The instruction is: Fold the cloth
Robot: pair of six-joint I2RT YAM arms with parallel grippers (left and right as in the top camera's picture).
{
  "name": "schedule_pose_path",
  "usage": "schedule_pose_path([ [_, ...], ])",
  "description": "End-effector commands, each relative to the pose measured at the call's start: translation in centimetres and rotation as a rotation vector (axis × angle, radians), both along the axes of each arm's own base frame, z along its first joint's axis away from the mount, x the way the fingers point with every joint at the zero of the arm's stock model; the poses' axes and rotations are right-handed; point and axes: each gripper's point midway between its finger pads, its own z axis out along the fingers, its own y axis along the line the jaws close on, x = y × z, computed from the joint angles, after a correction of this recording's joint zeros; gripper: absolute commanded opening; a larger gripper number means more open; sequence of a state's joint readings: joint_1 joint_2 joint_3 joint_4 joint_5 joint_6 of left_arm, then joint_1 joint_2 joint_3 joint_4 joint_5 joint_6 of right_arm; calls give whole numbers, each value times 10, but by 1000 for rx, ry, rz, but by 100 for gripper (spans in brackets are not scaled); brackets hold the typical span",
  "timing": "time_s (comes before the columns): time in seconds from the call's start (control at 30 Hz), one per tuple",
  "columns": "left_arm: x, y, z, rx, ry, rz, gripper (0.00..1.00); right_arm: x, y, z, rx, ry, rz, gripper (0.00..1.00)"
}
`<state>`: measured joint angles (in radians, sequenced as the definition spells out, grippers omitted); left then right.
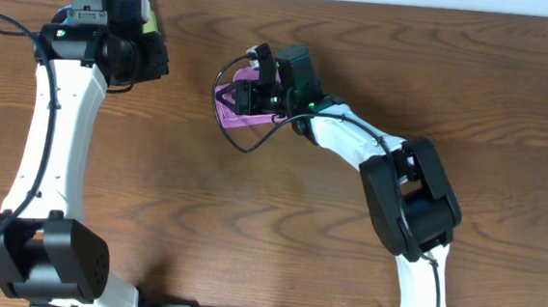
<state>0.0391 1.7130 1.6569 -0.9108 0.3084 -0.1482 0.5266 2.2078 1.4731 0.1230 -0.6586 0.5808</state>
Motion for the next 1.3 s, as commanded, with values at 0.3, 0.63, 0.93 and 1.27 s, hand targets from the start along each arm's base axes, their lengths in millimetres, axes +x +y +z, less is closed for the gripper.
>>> schedule_pose_path([
  [0.3, 0, 9, -1, 9, -5, 2, 6, 31, -47, 12, 110, 79, -45, 2],
  [0.63, 1, 9, -1, 8, -6, 2, 6, 28, -39, -21, -40, 45, -103, 1],
  [0.93, 1, 9, -1, 8, -5, 2, 6, 20, -26, -69, -12, 149, -94, 1],
  [1.27, 1, 9, 0, 8, -7, 2, 6, 26, -6, -18, 213, 98, -15, 1],
])
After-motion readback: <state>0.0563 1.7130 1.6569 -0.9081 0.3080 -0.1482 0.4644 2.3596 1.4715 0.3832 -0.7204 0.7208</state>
